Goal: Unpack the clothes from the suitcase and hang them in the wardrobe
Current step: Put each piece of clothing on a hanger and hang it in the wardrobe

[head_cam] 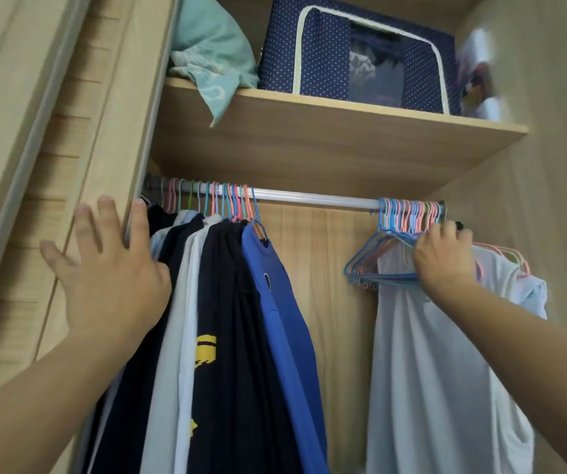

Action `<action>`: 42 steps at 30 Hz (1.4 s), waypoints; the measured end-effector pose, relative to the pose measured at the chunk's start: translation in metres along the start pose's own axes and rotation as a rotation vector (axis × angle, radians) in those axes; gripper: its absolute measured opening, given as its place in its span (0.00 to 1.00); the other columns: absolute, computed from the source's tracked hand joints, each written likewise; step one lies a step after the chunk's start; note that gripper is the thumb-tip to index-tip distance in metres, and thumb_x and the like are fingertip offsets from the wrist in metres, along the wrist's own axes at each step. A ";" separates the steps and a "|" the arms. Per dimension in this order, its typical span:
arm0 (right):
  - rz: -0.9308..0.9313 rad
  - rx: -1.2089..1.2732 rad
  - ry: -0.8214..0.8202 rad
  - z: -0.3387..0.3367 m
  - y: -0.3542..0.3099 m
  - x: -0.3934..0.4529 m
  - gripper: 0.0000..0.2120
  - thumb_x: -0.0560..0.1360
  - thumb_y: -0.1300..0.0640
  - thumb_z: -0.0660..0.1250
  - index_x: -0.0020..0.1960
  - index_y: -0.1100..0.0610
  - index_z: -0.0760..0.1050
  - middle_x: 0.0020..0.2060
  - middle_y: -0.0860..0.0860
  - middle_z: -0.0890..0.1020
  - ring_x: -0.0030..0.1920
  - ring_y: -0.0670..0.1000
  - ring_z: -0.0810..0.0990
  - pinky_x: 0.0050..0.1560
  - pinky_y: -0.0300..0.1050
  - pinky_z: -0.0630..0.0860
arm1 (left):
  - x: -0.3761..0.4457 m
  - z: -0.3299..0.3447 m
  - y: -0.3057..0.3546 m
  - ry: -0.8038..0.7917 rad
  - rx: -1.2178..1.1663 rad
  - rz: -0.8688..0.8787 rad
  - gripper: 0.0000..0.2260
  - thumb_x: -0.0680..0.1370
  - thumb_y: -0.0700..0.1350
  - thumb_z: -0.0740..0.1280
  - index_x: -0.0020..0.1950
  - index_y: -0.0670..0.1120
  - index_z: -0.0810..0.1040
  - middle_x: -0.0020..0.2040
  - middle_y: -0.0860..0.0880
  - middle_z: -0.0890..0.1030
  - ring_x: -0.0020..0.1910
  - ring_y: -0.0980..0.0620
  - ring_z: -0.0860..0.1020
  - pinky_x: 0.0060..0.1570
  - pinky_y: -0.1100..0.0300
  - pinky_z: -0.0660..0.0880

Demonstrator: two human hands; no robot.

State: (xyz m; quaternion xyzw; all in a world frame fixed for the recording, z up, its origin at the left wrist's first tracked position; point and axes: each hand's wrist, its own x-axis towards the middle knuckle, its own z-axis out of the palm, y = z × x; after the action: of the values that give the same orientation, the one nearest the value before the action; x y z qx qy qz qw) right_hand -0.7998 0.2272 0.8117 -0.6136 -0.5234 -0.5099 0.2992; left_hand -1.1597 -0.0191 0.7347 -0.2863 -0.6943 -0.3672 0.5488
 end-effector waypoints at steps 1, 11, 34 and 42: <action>0.024 -0.002 -0.010 0.003 0.002 0.001 0.17 0.78 0.57 0.56 0.64 0.52 0.75 0.56 0.51 0.76 0.56 0.54 0.72 0.57 0.49 0.71 | 0.000 0.000 0.000 0.006 0.003 -0.003 0.34 0.74 0.48 0.57 0.81 0.42 0.58 0.78 0.34 0.57 0.78 0.32 0.54 0.64 0.21 0.56; 0.022 0.511 -0.036 -0.003 -0.007 0.019 0.13 0.75 0.64 0.62 0.58 0.66 0.73 0.56 0.65 0.76 0.56 0.66 0.74 0.56 0.56 0.73 | -0.001 0.005 -0.002 0.024 0.000 -0.001 0.34 0.74 0.49 0.54 0.81 0.43 0.56 0.78 0.35 0.56 0.78 0.32 0.53 0.65 0.21 0.56; 0.210 0.966 0.129 -0.050 -0.042 0.012 0.12 0.75 0.72 0.57 0.58 0.69 0.69 0.53 0.70 0.78 0.55 0.71 0.77 0.51 0.61 0.73 | -0.017 0.010 -0.013 -0.058 -0.029 0.019 0.24 0.79 0.57 0.61 0.75 0.51 0.68 0.81 0.37 0.49 0.81 0.38 0.46 0.71 0.25 0.47; 0.179 0.967 0.164 -0.053 -0.011 -0.037 0.12 0.74 0.72 0.57 0.56 0.66 0.68 0.48 0.70 0.79 0.49 0.72 0.78 0.41 0.58 0.68 | -0.025 -0.001 0.000 -0.083 -0.125 -0.047 0.27 0.81 0.58 0.58 0.79 0.52 0.62 0.82 0.38 0.47 0.81 0.38 0.45 0.73 0.26 0.47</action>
State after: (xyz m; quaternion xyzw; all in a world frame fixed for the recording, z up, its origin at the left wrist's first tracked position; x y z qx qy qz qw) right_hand -0.8242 0.1704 0.7914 -0.4047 -0.6201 -0.2277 0.6323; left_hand -1.1537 -0.0201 0.7107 -0.3187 -0.6986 -0.4104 0.4918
